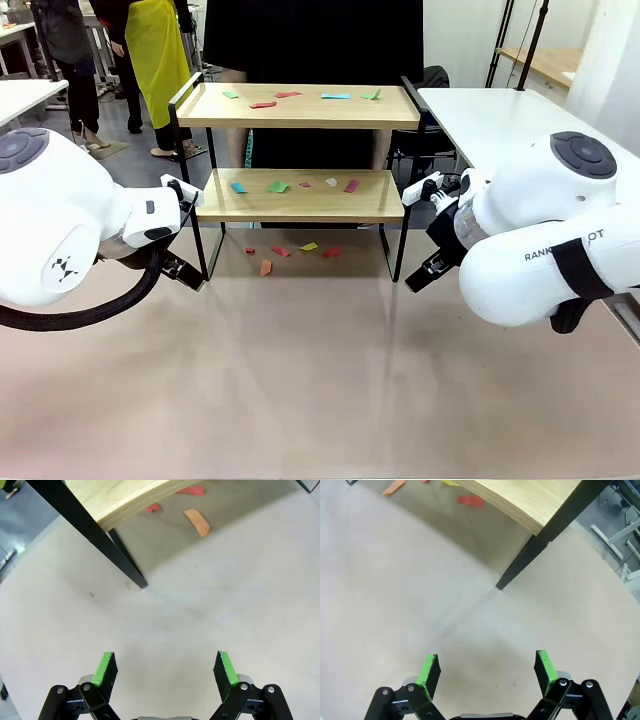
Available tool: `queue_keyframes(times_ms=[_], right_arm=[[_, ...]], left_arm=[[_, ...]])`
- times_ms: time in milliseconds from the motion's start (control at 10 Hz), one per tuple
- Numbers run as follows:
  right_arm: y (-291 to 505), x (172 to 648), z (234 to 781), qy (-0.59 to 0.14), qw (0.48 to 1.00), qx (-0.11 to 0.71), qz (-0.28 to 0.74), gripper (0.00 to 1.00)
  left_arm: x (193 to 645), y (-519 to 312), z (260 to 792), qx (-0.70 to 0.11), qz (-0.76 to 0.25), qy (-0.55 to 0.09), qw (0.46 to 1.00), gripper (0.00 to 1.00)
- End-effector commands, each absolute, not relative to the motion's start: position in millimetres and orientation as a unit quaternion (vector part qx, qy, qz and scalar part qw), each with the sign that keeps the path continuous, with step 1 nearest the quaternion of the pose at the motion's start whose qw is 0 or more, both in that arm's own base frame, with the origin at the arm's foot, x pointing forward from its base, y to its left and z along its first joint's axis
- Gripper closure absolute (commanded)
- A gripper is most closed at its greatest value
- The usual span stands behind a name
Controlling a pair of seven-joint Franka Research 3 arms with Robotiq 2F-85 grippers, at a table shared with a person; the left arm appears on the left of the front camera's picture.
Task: Clean the shelf.
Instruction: Pick up the Duster handed by the human.
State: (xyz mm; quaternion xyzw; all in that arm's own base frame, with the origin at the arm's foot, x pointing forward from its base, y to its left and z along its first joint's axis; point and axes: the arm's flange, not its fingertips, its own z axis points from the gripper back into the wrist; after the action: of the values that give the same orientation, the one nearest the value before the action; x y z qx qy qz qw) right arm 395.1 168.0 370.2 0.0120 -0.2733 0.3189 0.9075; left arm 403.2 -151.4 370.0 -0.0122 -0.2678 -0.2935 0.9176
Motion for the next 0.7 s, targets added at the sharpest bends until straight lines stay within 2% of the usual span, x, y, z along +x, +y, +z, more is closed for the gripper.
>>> queue_keyframes(times_ms=[0, 200, 400, 600], right_arm=[[168, 395, 370, -0.273, 0.908, 0.012, 0.318, 0.00], [166, 412, 388, -0.284, 0.905, 0.011, 0.315, 0.00], [143, 442, 437, -0.292, 0.905, 0.065, 0.302, 0.00], [102, 451, 475, -0.316, 0.900, 0.090, 0.287, 0.00]], left_arm=[[403, -151, 370, -0.012, -0.294, -0.268, 0.917, 0.00], [406, -149, 384, -0.034, -0.321, -0.268, 0.908, 0.00], [435, -116, 421, -0.119, -0.327, -0.255, 0.902, 0.00], [462, -71, 463, -0.157, -0.349, -0.237, 0.893, 0.00]])
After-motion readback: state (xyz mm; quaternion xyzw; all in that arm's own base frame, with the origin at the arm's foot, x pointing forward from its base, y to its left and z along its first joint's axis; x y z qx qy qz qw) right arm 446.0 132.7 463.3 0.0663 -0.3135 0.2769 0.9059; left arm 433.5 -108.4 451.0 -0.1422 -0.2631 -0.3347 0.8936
